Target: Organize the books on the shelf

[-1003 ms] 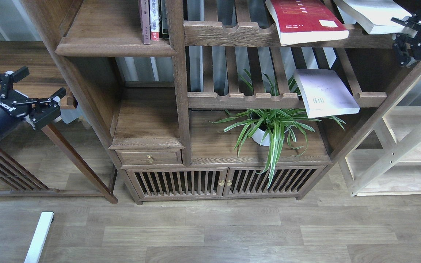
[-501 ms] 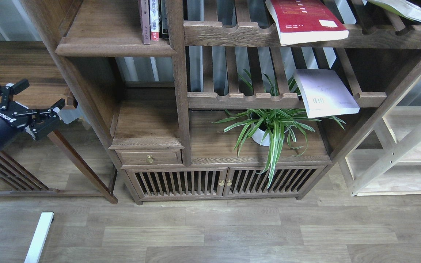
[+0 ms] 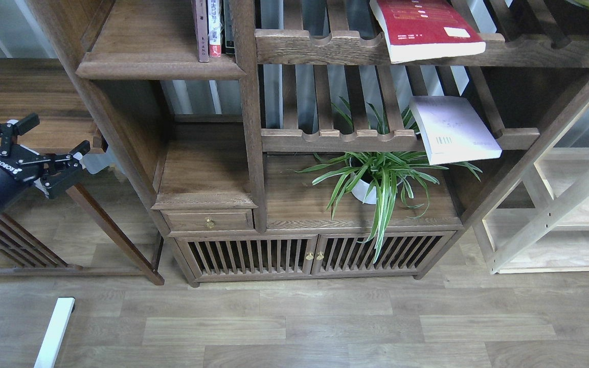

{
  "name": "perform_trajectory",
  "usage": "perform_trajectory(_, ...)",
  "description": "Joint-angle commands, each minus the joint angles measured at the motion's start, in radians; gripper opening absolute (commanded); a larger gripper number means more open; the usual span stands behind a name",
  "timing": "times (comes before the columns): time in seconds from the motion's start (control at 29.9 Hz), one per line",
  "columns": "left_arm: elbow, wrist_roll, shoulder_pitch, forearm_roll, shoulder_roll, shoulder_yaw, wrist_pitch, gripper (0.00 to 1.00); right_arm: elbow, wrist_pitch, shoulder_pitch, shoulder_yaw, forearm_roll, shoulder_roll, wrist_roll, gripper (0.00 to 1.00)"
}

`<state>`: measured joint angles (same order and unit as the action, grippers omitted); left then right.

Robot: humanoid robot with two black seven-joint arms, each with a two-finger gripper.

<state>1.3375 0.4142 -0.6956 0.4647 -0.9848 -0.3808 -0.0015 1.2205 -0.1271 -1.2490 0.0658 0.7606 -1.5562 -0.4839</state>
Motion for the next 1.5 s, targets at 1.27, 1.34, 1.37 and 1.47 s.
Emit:
perform_trajectory(1.27, -0.089, -0.005, 0.059, 0.046, 0.284, 0.106, 0.001, 1.0, -0.065, -0.258, 0.011, -0.529, 0.045, -0.181, -0.005, 0.03)
perform_trajectory(1.34, -0.121, -0.003, 0.068, 0.054, 0.334, 0.126, 0.001, 1.0, -0.075, -0.218, 0.019, -0.57, 0.045, -0.101, -0.005, 0.03)
perform_trajectory(1.37, -0.138, -0.003, 0.073, 0.055, 0.354, 0.134, 0.001, 1.0, -0.079, -0.2, 0.025, -0.587, 0.045, -0.064, -0.005, 0.03)
perform_trajectory(1.47, -0.198, -0.003, 0.077, 0.057, 0.443, 0.178, 0.0, 1.0, -0.085, -0.134, 0.083, -0.613, 0.04, 0.068, -0.005, 0.03)
